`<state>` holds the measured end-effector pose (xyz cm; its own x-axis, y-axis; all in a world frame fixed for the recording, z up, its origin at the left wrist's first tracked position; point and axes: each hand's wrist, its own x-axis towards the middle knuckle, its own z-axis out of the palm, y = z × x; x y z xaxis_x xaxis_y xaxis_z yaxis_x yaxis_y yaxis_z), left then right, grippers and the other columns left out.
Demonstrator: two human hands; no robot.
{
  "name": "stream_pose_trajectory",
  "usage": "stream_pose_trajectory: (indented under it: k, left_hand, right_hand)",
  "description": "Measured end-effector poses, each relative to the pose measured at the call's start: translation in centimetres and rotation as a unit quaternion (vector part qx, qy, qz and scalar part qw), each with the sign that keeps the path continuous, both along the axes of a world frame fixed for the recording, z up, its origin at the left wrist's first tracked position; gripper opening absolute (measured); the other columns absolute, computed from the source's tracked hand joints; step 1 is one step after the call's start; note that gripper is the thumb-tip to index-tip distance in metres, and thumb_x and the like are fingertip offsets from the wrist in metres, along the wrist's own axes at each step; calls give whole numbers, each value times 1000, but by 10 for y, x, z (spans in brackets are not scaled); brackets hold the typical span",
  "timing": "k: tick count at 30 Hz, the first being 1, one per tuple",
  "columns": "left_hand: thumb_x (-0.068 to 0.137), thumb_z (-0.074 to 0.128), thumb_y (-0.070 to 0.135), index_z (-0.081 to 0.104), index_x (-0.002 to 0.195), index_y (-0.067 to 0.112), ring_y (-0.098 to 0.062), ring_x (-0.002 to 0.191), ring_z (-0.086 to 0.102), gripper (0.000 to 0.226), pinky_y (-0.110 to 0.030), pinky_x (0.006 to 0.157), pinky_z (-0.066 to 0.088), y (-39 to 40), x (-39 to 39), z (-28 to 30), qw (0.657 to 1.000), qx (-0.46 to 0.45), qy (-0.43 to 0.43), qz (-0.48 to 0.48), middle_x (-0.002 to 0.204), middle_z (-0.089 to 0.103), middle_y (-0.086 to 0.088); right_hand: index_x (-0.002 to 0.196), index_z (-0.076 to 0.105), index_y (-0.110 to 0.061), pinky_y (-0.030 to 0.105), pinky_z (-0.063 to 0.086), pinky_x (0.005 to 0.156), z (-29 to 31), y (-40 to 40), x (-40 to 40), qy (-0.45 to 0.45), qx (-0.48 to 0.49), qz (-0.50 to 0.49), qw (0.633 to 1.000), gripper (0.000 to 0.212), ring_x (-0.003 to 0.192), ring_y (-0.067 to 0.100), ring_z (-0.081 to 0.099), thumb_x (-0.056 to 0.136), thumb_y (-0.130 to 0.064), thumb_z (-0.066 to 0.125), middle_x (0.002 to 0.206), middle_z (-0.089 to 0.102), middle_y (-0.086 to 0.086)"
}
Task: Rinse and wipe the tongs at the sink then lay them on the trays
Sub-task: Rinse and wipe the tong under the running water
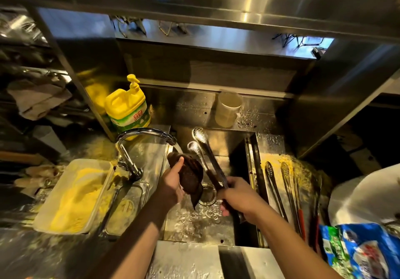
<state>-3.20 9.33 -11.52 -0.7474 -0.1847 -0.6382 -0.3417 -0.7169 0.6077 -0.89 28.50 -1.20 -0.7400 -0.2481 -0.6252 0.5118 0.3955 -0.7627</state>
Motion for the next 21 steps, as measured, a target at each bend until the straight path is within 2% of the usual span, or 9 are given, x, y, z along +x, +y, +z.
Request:
stream_pose_trajectory:
  k: [3,6,7,8,10,11,14,18,21]
  left_hand:
    - [91,66,32,73,104,12,-27,87,75,25,-38,72,59,4,-5,-1,999,-13,1,-31,94,79,-12]
    - [94,62,21,73,94,8,-25,73,75,17,-35,62,61,3,-12,1,996,-63,-12,-57,83,78,-12]
    - [92,63,17,73,95,5,-27,74,75,16,-38,66,62,-1,-16,2,995,-75,-12,-59,85,78,-14]
    - [91,64,13,71,102,0,-30,83,74,19,-45,78,62,-5,-21,4,995,-83,-14,-59,93,76,-18]
    - [91,63,9,65,118,-6,-37,98,67,31,-53,97,53,-9,-30,6,993,-91,-25,-66,106,68,-25]
    - [92,61,9,64,119,-6,-35,96,66,31,-51,95,53,-4,-31,8,992,-91,-30,-79,105,66,-25]
    - [95,54,10,68,99,0,-29,76,69,18,-41,76,57,10,-30,12,990,-70,-37,-120,86,70,-18]
    - [93,55,2,63,118,-7,-34,87,66,28,-48,86,56,-5,-36,12,993,-96,-40,-55,101,66,-26]
    - [95,50,2,62,116,-6,-32,76,69,25,-41,68,59,10,-29,15,994,-89,-48,-44,95,68,-25]
  right_hand:
    - [97,68,-12,25,39,44,-2,-9,3,32,50,53,997,18,44,10,48,79,-12,64,59,55,0]
    - [91,65,-20,23,38,43,1,-15,11,32,59,86,994,13,44,6,48,78,-22,63,66,60,-1]
    - [90,65,-21,24,39,43,1,-15,14,26,56,92,994,14,46,7,50,77,-24,63,69,62,0]
    - [91,64,-21,24,40,44,1,-14,16,21,52,93,994,15,48,7,50,77,-24,62,71,62,0]
    - [92,62,-20,24,38,42,1,-13,15,23,49,92,994,10,44,6,49,82,-22,61,67,59,-1]
    - [91,61,-18,24,37,41,1,-15,12,29,52,87,994,7,42,6,47,84,-21,61,64,57,-2]
    - [94,61,-11,27,37,42,3,-27,8,58,61,76,994,9,43,12,46,87,-16,57,63,54,2]
    - [95,58,-15,24,37,39,3,-23,13,38,57,98,993,9,40,8,48,87,-19,59,65,56,2]
    - [92,57,-13,24,35,37,4,-20,6,41,75,93,992,5,35,6,45,88,-14,58,64,54,2]
